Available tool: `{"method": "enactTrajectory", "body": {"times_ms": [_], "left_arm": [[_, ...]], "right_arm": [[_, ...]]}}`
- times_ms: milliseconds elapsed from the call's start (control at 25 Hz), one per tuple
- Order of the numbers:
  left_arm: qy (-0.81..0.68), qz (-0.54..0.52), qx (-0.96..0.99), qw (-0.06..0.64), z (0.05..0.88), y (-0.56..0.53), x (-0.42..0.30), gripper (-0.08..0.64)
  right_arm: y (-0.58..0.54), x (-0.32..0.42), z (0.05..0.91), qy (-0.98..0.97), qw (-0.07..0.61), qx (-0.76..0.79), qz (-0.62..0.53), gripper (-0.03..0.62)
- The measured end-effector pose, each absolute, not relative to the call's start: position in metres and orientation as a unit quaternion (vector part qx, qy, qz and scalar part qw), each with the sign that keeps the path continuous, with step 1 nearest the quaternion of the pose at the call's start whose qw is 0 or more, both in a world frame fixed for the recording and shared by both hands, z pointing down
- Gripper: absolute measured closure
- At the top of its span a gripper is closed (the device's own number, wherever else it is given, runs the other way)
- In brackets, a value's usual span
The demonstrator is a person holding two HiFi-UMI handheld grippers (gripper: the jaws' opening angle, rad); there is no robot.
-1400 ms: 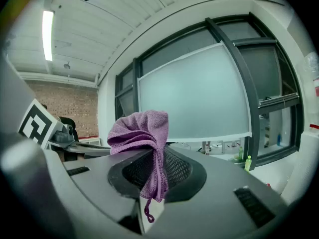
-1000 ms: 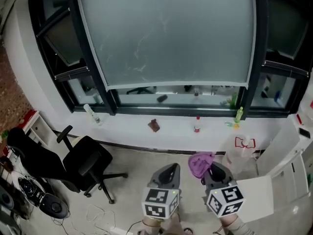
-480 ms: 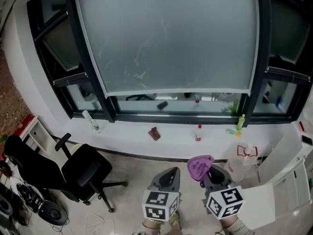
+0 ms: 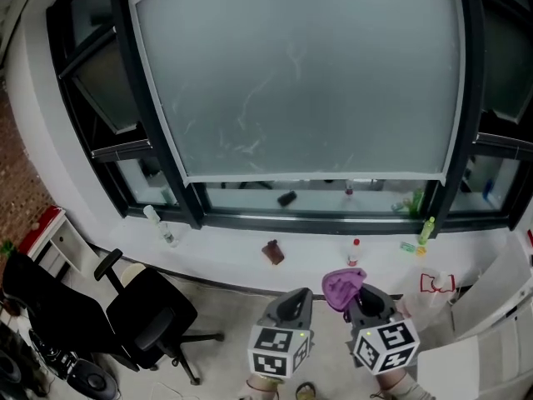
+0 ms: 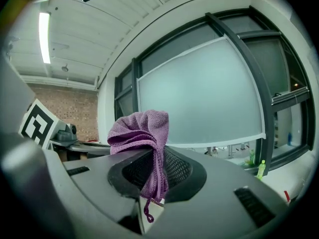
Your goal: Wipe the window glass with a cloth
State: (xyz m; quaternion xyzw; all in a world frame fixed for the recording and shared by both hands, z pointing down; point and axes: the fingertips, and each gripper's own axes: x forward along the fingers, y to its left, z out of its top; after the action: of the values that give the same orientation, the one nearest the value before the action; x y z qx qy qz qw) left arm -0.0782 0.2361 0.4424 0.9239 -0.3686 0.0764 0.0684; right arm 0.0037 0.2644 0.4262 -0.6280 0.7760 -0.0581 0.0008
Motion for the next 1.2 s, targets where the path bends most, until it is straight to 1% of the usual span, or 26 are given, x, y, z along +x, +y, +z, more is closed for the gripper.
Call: {"method": "enactTrajectory", "body": {"times_ms": [360,720,1200], "left_arm": [[-0.366,0.079,0.925,0.070,0.450,0.167,-0.085,0.555],[-0.363,0.078,0.926,0.066,0.446,0.122,-0.084,0.555],[-0.381,0.069,0.920,0.061,0.438,0.064,-0.066,0.555]], "right_arm": [[0.191,-0.003,0.434,0.776,-0.004,-0.628,-0.060,0.543],[0.146,-0.005,0.435,0.773,-0.009,-0.631,-0.059,0.543],[0.094,0.023,0.427,0.775,0.006,-0.629,-0.057,0.543]]}}
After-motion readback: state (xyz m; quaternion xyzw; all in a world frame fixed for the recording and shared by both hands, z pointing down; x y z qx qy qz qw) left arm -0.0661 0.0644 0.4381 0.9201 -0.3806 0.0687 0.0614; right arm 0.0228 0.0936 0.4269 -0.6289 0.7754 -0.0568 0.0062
